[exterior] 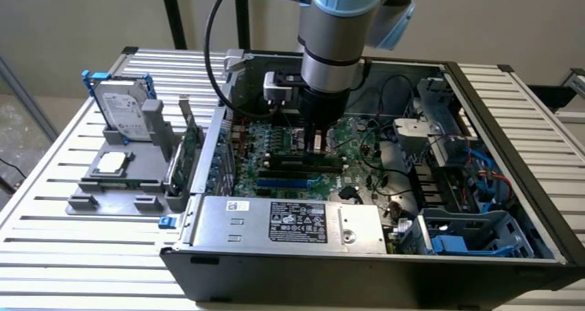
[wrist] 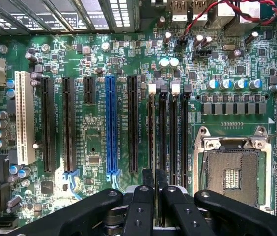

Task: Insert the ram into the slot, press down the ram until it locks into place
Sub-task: 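Insert the ram into the slot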

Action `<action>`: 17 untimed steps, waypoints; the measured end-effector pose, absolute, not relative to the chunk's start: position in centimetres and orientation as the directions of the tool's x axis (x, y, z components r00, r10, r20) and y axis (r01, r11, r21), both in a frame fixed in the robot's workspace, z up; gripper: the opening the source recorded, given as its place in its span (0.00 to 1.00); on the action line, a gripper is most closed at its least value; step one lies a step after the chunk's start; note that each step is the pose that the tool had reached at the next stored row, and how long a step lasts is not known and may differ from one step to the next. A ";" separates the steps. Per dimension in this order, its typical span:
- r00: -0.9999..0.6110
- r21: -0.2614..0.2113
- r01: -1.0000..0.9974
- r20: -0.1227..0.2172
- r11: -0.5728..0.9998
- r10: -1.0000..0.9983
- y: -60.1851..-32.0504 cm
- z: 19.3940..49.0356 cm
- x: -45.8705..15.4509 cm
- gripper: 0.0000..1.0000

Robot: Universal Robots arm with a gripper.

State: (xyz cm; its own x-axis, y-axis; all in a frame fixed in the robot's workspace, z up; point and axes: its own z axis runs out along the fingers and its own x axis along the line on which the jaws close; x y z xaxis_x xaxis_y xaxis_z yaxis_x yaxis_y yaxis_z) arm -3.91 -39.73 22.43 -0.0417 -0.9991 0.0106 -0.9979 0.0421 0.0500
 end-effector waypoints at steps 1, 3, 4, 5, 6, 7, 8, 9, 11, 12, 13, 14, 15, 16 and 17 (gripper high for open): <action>-0.042 0.050 -0.998 0.011 0.042 -0.999 -39.7 22.4 -3.9 0.15; -0.042 0.050 -0.998 0.010 0.042 -0.999 -39.7 22.4 -3.9 0.21; -0.042 0.050 -0.998 0.010 0.042 -0.999 -39.7 22.4 -3.9 0.27; -0.042 0.050 -0.998 0.010 0.042 -0.999 -39.7 22.5 -3.9 0.27; -0.042 0.050 -0.998 0.010 0.042 -0.999 -39.7 22.6 -3.9 0.27; -0.042 0.050 -0.998 0.010 0.042 -0.999 -39.7 22.8 -3.9 0.27; -0.042 0.050 -0.998 0.010 0.042 -0.999 -39.7 23.0 -3.9 0.27; -0.041 0.050 -0.998 0.010 0.042 -0.999 -39.7 23.3 -3.9 0.27; -0.042 0.050 -0.998 0.010 0.042 -0.999 -39.7 24.0 -3.9 0.27; -0.041 0.050 -0.998 0.011 0.042 -0.999 -39.7 24.3 -3.8 0.27; -0.042 0.050 -0.998 0.010 0.042 -0.999 -39.7 24.7 -3.8 0.25; -0.042 0.050 -0.998 0.010 0.042 -0.999 -39.7 24.9 -3.8 0.25; -0.041 0.050 -0.998 0.011 0.042 -0.999 -39.7 25.1 -3.8 0.19; -0.042 0.050 -0.998 0.011 0.042 -0.999 -39.7 25.2 -3.8 0.13; -0.042 0.050 -0.998 0.010 0.042 -0.999 -39.7 25.2 -3.8 0.13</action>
State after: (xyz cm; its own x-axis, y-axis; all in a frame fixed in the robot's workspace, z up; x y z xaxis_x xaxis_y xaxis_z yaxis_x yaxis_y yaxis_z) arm -3.78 -39.72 25.16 -0.0415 -0.9991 0.0105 -0.9979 0.0420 0.0498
